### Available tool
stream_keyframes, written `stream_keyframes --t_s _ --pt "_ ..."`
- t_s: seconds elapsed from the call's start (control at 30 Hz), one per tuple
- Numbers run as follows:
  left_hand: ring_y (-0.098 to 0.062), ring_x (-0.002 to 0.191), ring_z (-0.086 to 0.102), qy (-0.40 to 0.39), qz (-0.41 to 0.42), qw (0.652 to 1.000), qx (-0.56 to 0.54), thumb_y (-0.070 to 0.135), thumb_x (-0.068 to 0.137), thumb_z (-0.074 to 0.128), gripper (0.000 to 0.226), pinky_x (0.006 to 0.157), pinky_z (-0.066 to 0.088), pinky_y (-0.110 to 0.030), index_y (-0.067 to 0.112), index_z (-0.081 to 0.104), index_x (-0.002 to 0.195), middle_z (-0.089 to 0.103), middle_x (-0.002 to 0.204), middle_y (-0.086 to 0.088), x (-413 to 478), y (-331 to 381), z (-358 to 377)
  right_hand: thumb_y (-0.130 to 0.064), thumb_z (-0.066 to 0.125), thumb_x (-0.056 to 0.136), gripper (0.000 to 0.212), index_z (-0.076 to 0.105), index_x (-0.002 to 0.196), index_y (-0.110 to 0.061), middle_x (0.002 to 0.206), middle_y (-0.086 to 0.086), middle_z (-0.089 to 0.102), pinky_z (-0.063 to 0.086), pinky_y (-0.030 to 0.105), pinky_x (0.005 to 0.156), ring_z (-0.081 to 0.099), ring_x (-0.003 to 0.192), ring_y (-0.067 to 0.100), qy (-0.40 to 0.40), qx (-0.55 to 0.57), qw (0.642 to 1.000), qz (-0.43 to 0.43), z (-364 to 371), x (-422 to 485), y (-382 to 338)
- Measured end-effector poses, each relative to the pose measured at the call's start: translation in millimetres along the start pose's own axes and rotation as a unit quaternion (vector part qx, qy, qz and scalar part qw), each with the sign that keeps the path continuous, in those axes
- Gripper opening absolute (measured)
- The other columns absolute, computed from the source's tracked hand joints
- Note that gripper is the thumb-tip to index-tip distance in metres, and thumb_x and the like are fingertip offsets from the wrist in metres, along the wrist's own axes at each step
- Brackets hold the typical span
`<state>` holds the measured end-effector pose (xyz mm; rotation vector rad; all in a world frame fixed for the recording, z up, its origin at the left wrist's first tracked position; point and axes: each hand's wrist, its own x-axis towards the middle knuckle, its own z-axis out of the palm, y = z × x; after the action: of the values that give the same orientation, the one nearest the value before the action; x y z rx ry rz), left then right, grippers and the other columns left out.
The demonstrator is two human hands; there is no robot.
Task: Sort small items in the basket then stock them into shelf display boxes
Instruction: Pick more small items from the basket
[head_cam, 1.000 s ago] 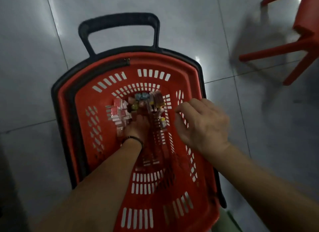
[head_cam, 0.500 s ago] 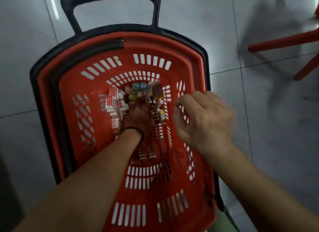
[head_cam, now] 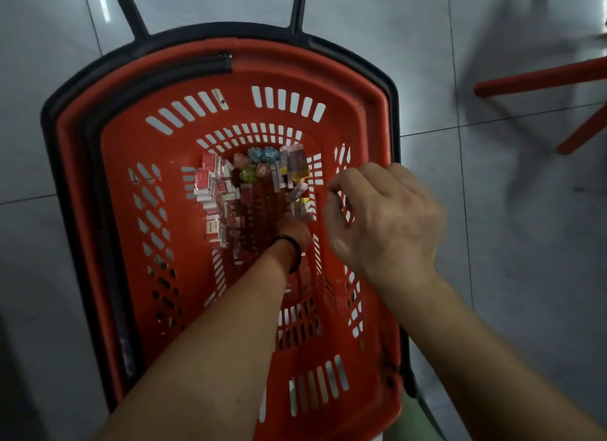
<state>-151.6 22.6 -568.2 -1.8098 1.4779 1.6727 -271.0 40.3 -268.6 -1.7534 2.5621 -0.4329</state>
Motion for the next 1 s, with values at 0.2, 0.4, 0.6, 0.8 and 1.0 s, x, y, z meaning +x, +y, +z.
stream_keyframes --t_s 0.2,0.4,0.6,0.8,1.0 --pt "-0.031 0.120 0.069 -0.075 0.032 0.975 -0.208 0.047 0.098 0.062 0.045 0.104 0.055 -0.049 0.018 0.068 0.133 0.074 0.126 -0.008 -98 44 -52 -0.029 0.063 0.097 0.019 0.074 0.086 -0.018 0.078 -0.002 0.066 0.030 0.027 0.060 0.054 0.068 0.020 -0.005 0.012 1.000 0.009 -4 1 -2" --pt "-0.024 0.094 0.071 -0.142 -0.017 0.925 -0.351 0.016 0.111 0.048 0.025 0.097 0.059 -0.052 0.016 0.065 0.129 0.069 0.115 -0.017 -235 95 -158 -0.028 0.068 0.095 0.007 0.073 0.097 -0.023 0.088 -0.009 0.070 0.059 0.040 0.067 0.063 0.077 0.012 -0.165 0.148 0.963 0.152 -59 18 -28" --pt "-0.026 0.087 0.073 -0.215 0.010 0.864 -0.455 0.006 0.101 0.049 0.028 0.072 0.063 -0.037 0.004 0.071 0.119 0.073 0.110 -0.021 -416 190 -301 -0.026 0.072 0.099 0.010 0.074 0.105 -0.032 0.099 -0.017 0.072 0.061 0.027 0.078 0.068 0.091 -0.002 -0.043 0.352 0.867 0.351 -217 53 -147" --pt "-0.041 0.133 0.058 -0.252 0.066 0.848 -0.462 0.009 0.107 0.039 0.042 0.112 0.049 -0.052 0.003 0.055 0.146 0.059 0.145 -0.027 -596 239 -420 -0.033 0.078 0.095 0.016 0.077 0.111 -0.034 0.107 -0.015 0.067 0.058 0.027 0.082 0.064 0.098 0.001 -0.092 0.422 0.861 0.267 -385 72 -262" --pt "-0.042 0.124 0.062 -0.222 0.162 0.829 -0.487 -0.008 0.086 0.052 0.059 0.093 0.059 -0.050 -0.004 0.052 0.145 0.057 0.143 -0.033 -724 242 -490 -0.040 0.085 0.085 0.014 0.080 0.093 -0.029 0.091 -0.003 0.077 0.060 0.038 0.075 0.073 0.083 0.014 -0.107 0.521 0.828 0.180 -492 97 -343"
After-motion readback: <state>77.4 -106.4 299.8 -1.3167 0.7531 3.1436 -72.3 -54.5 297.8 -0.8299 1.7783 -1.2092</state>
